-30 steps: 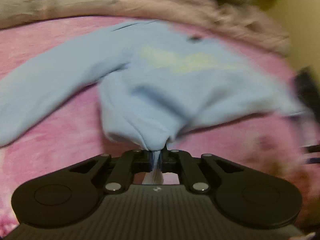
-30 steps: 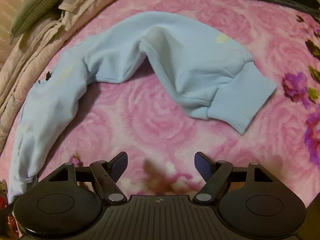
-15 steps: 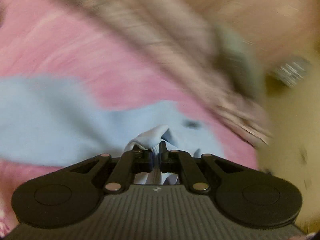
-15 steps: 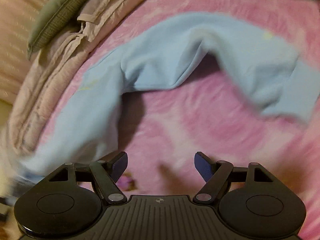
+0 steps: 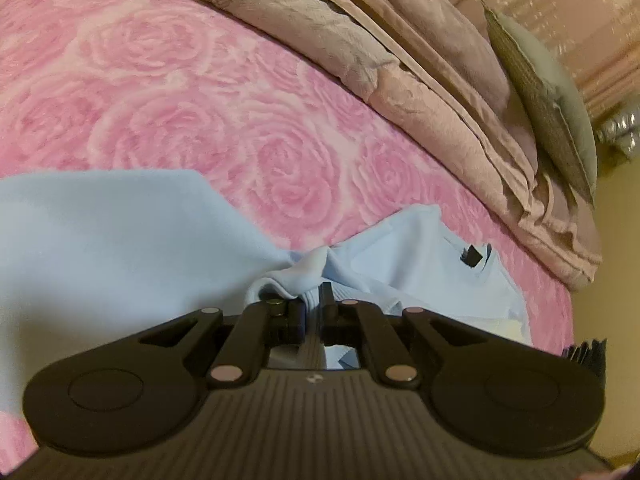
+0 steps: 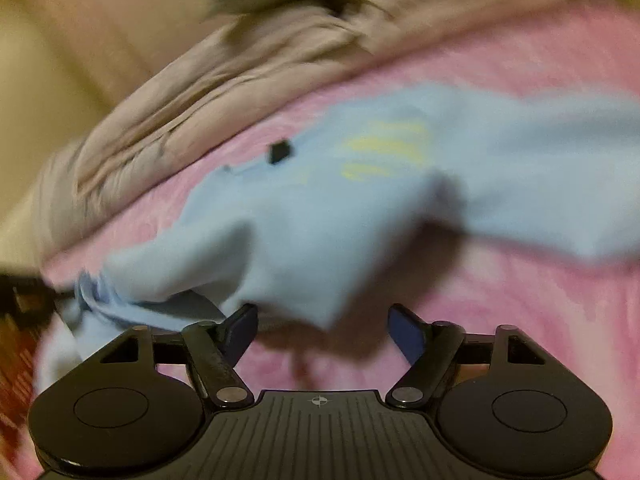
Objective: Fold clothes
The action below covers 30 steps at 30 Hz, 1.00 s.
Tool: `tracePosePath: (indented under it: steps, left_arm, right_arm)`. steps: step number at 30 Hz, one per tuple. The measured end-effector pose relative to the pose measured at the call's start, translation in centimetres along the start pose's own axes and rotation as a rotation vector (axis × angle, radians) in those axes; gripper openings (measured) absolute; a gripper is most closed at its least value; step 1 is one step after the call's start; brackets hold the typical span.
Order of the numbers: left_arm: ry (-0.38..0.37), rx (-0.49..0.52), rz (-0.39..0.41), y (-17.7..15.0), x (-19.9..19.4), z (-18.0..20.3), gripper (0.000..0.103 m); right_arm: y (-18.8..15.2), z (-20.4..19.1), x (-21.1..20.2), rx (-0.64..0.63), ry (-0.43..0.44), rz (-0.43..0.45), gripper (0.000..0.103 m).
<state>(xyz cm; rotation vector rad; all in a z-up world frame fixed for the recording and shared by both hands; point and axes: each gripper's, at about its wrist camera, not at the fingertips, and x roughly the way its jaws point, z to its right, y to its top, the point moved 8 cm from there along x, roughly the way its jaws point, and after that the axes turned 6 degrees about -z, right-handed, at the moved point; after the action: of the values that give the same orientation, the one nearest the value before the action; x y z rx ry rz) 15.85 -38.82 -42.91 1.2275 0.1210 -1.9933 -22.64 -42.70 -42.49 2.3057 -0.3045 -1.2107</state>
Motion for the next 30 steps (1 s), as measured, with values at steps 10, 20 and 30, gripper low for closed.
tracePosePath:
  steps: [10, 20, 30]
  left_arm:
    - [-0.175, 0.115, -0.182, -3.7, -5.7, 4.4, 0.003]
    - [-0.06, -0.009, -0.381, -16.1, -6.4, 2.4, 0.004]
    - [0.007, -0.159, -0.172, -19.8, -5.6, -1.7, 0.032]
  right_arm:
    - [9.8, 1.5, -11.5, 0.365, 0.277, -0.088, 0.003]
    - [12.7, 8.3, -10.9, 0.406, -0.042, -0.098, 0.099]
    - [-0.2, 12.0, -7.2, 0.024, -0.046, -0.232, 0.069]
